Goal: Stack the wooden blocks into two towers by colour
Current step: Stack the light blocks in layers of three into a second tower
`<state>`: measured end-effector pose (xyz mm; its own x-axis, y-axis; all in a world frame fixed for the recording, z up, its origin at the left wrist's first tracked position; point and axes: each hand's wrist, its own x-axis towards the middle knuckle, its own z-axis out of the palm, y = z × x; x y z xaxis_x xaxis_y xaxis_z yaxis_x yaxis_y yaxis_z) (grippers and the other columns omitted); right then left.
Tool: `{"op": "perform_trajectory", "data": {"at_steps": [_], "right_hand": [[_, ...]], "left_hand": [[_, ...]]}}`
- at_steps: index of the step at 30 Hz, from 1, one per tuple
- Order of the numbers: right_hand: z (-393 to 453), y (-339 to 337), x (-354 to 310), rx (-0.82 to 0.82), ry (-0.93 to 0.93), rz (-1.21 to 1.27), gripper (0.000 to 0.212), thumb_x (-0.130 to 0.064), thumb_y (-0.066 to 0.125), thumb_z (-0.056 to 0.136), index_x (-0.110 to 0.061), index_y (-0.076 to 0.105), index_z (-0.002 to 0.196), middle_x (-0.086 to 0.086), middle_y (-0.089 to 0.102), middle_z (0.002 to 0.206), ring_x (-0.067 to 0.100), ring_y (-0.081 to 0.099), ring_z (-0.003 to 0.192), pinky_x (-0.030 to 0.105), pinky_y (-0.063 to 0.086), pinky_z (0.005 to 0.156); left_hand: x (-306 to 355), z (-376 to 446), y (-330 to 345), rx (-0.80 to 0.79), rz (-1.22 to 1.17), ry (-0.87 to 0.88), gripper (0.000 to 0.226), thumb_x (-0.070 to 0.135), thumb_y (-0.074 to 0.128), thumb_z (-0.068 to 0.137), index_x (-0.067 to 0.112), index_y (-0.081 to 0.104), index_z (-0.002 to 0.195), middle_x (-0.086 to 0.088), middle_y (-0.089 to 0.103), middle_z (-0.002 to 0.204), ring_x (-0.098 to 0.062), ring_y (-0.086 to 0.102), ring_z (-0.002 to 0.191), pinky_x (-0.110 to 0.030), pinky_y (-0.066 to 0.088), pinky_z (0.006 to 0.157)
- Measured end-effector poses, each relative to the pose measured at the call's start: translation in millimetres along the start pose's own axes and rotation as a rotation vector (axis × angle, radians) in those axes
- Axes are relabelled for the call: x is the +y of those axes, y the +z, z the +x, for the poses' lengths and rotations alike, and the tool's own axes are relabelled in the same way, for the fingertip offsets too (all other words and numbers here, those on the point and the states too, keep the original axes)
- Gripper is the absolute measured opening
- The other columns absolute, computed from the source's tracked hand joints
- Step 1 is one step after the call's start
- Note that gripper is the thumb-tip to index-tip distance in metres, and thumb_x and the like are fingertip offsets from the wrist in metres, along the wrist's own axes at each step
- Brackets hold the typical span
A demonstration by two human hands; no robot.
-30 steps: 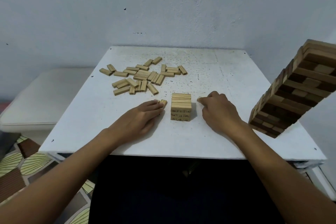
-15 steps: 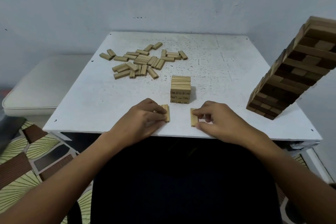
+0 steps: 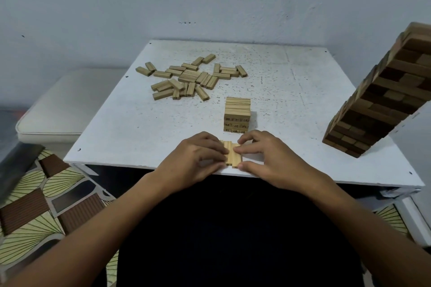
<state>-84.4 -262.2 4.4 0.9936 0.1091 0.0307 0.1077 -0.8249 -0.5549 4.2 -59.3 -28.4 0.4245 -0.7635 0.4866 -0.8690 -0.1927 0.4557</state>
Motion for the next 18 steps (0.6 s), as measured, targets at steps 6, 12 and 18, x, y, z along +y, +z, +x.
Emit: {"op": "perform_trajectory", "data": {"at_steps": [6,12,18], "right_hand": [[1,2,3,0.011,-0.021,0.013,0.038,-0.035,0.069,0.087,-0.025,0.066,0.123,-0.012,0.054,0.124,0.006,0.043,0.118,0.031,0.038,0.101],[1,1,5,0.006,-0.024,0.013,0.039,-0.037,0.068,0.088,-0.027,0.065,0.125,-0.012,0.053,0.127,0.005,0.042,0.121,0.029,0.036,0.103],[1,-2,7,-0.018,0.014,0.040,0.055,-0.039,0.075,0.081,-0.027,0.059,0.132,-0.015,0.048,0.137,0.003,0.038,0.127,0.022,0.033,0.102]], "left_hand": [[3,2,-5,-0.005,-0.036,-0.007,0.021,0.027,0.070,0.084,0.008,0.078,0.090,0.000,0.074,0.093,-0.013,0.065,0.092,-0.034,0.055,0.076],[-1,2,-6,0.001,-0.028,-0.085,0.028,0.034,0.079,0.077,0.013,0.075,0.095,0.005,0.071,0.105,-0.010,0.060,0.102,-0.027,0.050,0.085],[-3,6,-15,-0.075,-0.198,-0.446,0.054,0.034,0.089,0.066,0.026,0.043,0.093,0.016,0.064,0.120,0.008,0.053,0.113,-0.015,0.043,0.089]]}}
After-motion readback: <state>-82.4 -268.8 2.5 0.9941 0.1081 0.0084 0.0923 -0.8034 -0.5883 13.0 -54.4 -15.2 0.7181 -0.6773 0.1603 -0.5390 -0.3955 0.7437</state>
